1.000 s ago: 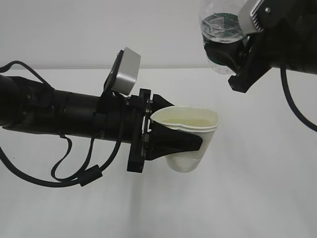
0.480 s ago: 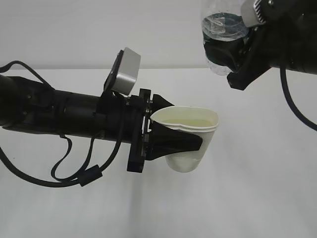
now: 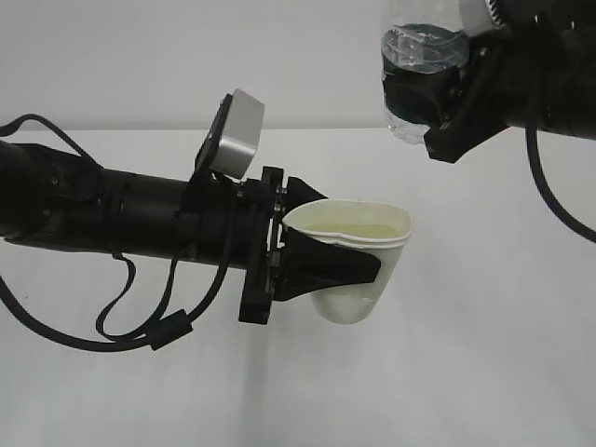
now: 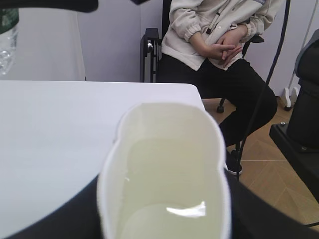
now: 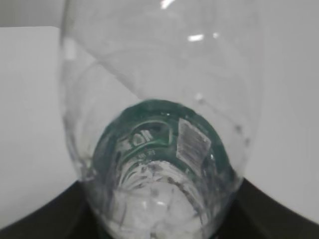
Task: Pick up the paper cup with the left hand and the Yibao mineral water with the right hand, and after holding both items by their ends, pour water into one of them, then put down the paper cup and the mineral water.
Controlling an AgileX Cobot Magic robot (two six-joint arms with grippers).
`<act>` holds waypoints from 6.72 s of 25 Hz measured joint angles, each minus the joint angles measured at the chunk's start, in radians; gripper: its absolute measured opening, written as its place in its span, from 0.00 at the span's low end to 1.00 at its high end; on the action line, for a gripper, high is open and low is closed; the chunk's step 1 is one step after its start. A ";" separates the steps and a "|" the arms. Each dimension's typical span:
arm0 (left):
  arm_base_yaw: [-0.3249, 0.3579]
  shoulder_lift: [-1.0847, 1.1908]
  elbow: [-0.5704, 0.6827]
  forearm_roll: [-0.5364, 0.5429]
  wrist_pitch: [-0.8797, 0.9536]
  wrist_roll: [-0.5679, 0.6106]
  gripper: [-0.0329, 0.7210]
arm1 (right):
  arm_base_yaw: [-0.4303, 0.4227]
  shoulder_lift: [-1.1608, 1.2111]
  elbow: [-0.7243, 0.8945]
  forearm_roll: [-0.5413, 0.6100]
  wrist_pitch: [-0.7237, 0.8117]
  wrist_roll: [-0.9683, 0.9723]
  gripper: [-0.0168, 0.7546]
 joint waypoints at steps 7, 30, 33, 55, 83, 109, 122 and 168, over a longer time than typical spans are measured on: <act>0.000 0.000 0.000 0.000 0.000 0.000 0.50 | 0.000 0.000 0.000 0.000 0.000 0.064 0.57; 0.000 0.000 0.000 0.000 0.000 0.000 0.50 | 0.000 -0.004 0.000 0.000 0.000 0.177 0.57; 0.000 0.000 0.000 0.000 0.000 0.000 0.50 | 0.000 -0.004 0.000 0.000 0.000 0.186 0.57; 0.000 0.000 0.000 0.000 0.000 0.000 0.50 | 0.000 -0.004 0.000 0.000 0.000 0.259 0.57; 0.000 0.000 0.000 -0.177 0.101 0.089 0.50 | 0.000 -0.004 0.000 0.001 0.033 0.261 0.57; 0.097 0.000 0.000 -0.351 0.204 0.170 0.49 | 0.000 -0.004 0.000 0.007 0.053 0.263 0.57; 0.164 0.000 0.000 -0.473 0.252 0.214 0.49 | 0.000 -0.004 0.000 0.008 0.075 0.263 0.56; 0.219 0.000 0.006 -0.976 0.442 0.529 0.49 | 0.000 -0.004 0.000 0.010 0.086 0.263 0.56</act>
